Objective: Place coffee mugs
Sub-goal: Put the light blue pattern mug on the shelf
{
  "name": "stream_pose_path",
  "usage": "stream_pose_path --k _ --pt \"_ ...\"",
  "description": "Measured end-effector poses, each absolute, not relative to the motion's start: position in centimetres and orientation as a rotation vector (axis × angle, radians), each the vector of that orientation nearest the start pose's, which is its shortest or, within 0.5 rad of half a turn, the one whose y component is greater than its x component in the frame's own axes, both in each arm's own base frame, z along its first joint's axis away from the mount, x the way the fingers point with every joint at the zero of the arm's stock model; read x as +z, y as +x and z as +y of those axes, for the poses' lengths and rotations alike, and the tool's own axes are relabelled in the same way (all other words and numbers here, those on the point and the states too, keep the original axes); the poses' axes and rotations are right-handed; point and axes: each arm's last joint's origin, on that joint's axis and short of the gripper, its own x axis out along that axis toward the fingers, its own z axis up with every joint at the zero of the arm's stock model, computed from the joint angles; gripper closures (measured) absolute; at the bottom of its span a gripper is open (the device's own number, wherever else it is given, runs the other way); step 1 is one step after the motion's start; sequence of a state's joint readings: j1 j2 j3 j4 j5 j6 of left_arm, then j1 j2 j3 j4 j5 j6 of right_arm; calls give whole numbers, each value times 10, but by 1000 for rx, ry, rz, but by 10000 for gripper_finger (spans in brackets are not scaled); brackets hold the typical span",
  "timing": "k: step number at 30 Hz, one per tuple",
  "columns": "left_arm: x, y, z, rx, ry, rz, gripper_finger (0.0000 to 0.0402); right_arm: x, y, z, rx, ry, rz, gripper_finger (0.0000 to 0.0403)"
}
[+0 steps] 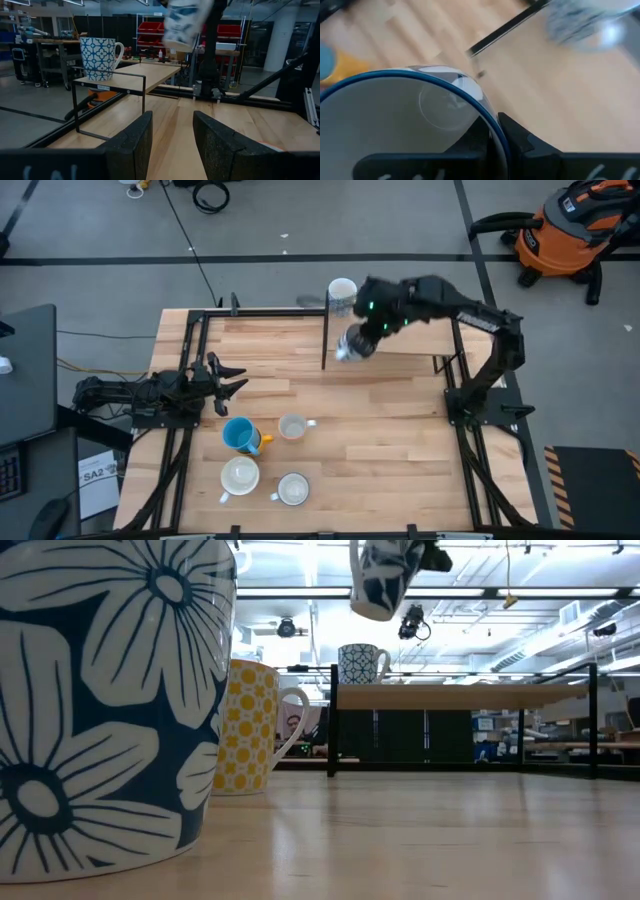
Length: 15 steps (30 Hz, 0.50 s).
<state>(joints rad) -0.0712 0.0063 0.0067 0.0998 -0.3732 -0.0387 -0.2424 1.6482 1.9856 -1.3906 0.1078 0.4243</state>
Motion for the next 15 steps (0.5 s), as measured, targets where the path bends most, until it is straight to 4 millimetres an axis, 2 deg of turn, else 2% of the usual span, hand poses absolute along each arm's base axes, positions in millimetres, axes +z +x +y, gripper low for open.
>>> stream_pose_path --k 4,7,11,15 --pt "175 96 4 300 -61 -104 253 425 283 -104 -568 441 934 370" --pt "175 96 4 300 -61 -104 253 428 281 -119 -554 428 894 370" --pt "175 96 4 300 -61 -104 253 432 282 -130 -523 388 840 371" --pt "175 96 4 300 -61 -104 253 430 278 -133 -530 367 869 371"
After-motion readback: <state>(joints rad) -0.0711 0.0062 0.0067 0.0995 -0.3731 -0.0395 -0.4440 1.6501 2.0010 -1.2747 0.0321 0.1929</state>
